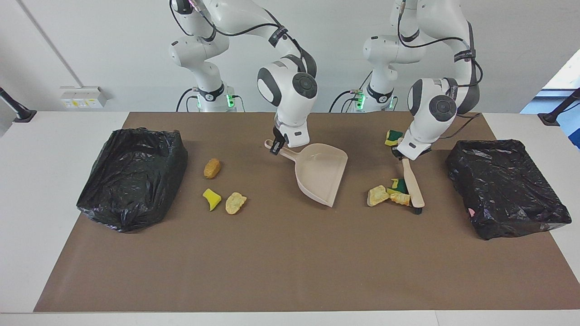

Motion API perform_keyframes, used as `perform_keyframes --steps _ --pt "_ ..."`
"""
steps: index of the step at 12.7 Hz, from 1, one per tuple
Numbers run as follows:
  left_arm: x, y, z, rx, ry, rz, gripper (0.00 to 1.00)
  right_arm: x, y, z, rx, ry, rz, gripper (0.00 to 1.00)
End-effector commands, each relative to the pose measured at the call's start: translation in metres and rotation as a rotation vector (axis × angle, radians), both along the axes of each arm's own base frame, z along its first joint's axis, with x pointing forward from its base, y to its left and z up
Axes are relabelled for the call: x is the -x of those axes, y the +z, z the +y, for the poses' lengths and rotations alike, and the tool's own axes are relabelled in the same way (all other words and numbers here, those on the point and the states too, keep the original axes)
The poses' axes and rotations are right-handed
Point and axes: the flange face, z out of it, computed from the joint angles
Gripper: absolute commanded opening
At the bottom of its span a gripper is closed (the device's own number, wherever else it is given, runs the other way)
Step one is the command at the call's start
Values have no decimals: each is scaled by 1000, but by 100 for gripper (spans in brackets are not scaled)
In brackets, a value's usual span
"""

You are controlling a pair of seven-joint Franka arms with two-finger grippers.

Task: Sweep and dump trash in bin
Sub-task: 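Sweep the crusts and sponges into the dustpan with the left gripper's brush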

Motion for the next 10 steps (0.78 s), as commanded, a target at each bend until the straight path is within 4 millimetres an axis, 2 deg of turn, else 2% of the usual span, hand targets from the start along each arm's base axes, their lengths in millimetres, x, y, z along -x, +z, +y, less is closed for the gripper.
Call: perform_keyframes --steps 1,2,6,8,10 --pt "-1 -5 -23 41 -132 15 0 1 -8 0 12 -48 -43 0" --pt "-1 -4 -24 42 -138 15 0 2 -14 1 5 -48 -48 0" --pt "4 -3 -48 61 -255 17 0 15 -35 15 3 -80 -69 0" --pt "7 -3 -58 65 -297 25 0 17 -38 14 6 -82 -64 0" --pt "15 -3 -79 69 -363 36 0 16 -38 14 6 -82 -64 0"
